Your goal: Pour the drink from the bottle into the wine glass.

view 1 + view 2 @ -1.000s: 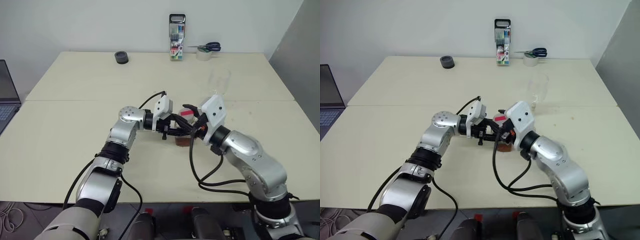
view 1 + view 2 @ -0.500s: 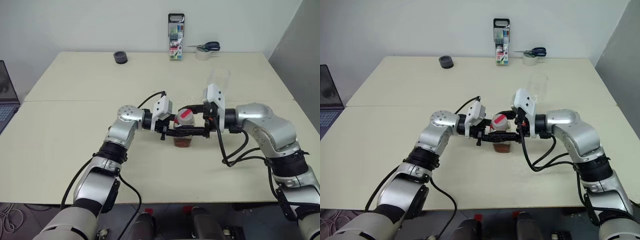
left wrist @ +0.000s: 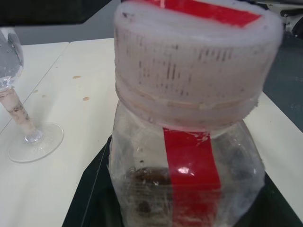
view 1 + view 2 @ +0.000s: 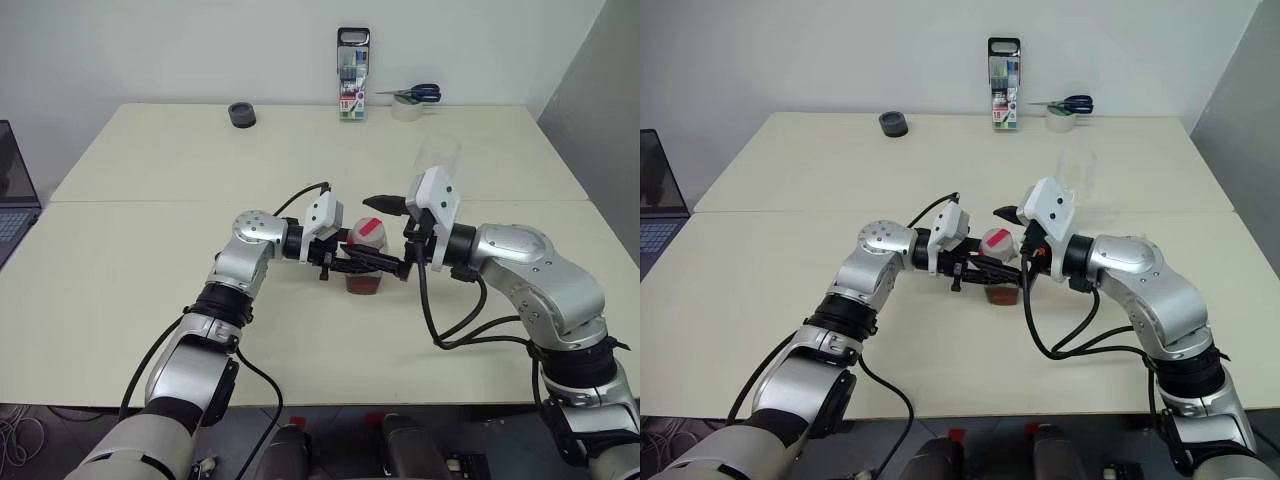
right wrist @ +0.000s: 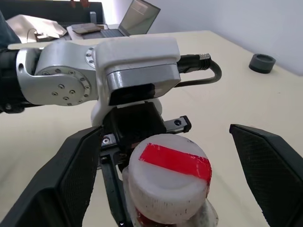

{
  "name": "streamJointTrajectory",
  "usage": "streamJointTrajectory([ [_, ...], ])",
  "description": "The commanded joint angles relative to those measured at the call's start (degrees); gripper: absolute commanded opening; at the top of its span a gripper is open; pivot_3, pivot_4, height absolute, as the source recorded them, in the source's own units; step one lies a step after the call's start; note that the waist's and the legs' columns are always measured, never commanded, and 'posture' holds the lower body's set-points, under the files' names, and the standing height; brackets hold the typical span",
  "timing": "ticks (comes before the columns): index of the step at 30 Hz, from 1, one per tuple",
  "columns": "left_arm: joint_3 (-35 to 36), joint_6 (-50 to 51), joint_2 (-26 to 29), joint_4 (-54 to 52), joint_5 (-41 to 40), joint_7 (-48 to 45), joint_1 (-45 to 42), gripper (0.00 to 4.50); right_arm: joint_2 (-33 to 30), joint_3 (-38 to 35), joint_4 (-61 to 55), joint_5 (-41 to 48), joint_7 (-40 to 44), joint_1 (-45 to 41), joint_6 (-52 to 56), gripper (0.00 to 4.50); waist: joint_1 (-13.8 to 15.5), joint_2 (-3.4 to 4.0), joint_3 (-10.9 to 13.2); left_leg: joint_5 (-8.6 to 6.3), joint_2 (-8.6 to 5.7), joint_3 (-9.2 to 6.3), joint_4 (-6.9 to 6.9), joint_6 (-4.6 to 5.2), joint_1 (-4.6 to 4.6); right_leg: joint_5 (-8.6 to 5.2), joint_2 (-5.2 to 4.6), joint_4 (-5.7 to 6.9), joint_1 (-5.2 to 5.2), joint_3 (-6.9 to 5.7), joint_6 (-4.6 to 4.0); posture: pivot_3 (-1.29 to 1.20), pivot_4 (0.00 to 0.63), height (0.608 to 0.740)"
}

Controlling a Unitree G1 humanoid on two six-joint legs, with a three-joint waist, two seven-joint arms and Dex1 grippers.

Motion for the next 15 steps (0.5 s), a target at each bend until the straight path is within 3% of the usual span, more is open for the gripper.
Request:
streamJointTrajectory([
  [1, 0.4, -0.7, -0.5, -0.5, -0.5, -0.2, -1.5, 1.83, 0.7, -1.8, -0.6, -1.1, -2.1, 0.0, -2.2, 4.5, 0.0, 0.0, 0.0, 0.0, 0.0, 0.0, 0.0, 0.0, 0.0, 0.0, 0.0, 0.0, 0.0, 0.0, 0.0, 0.0, 0.15, 0.74],
  [15, 0.5, -0.8, -0.4, -0.3, -0.5, -0.3, -1.2, 1.83, -1.6, -8.2, -6.2, 1.9, -5.8, 6.0, 1.9, 4.5, 0.0, 0.0, 0.0, -0.02, 0.0, 0.0, 0.0, 0.04, 0.01, 0.0, 0.01, 0.01, 0.01, 0.01, 0.0, 0.0, 0.15, 0.74],
])
